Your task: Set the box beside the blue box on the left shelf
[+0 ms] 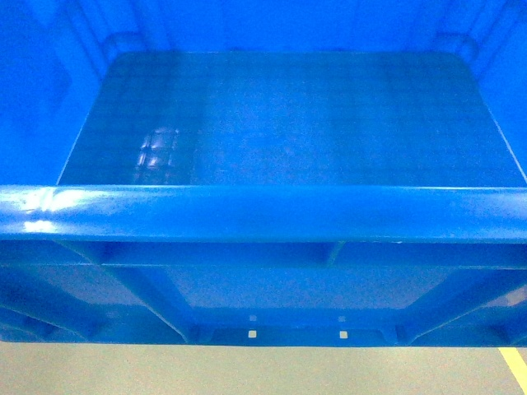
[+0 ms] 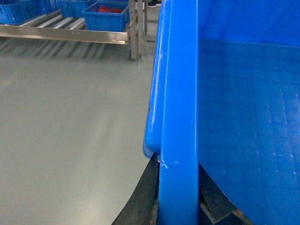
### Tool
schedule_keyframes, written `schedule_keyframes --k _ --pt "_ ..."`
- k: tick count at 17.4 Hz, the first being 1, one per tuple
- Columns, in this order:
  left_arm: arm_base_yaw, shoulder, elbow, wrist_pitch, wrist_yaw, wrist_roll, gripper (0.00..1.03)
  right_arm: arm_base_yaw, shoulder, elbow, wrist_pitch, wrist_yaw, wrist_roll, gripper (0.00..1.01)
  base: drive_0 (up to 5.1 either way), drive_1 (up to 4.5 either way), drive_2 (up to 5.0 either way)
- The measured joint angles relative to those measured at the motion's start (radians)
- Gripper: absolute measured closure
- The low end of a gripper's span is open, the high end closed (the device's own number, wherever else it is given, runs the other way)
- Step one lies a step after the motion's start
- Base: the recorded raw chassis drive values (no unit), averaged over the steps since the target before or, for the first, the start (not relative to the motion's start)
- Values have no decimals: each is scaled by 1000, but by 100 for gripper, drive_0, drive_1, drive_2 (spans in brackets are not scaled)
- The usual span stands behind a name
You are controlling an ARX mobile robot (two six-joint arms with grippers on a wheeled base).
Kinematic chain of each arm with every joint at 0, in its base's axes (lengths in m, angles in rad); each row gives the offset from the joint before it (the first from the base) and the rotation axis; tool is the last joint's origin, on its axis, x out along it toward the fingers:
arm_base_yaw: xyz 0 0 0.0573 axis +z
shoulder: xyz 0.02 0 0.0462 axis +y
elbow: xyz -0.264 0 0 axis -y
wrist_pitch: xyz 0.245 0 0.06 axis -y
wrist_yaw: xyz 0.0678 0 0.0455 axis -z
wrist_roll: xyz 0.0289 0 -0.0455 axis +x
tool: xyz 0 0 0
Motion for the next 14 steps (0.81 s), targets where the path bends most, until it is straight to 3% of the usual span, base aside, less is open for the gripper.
schedule_keyframes --k 14 --pt "0 0 0 2 0 0 94 0 0 0 0 1 0 91 0 411 -410"
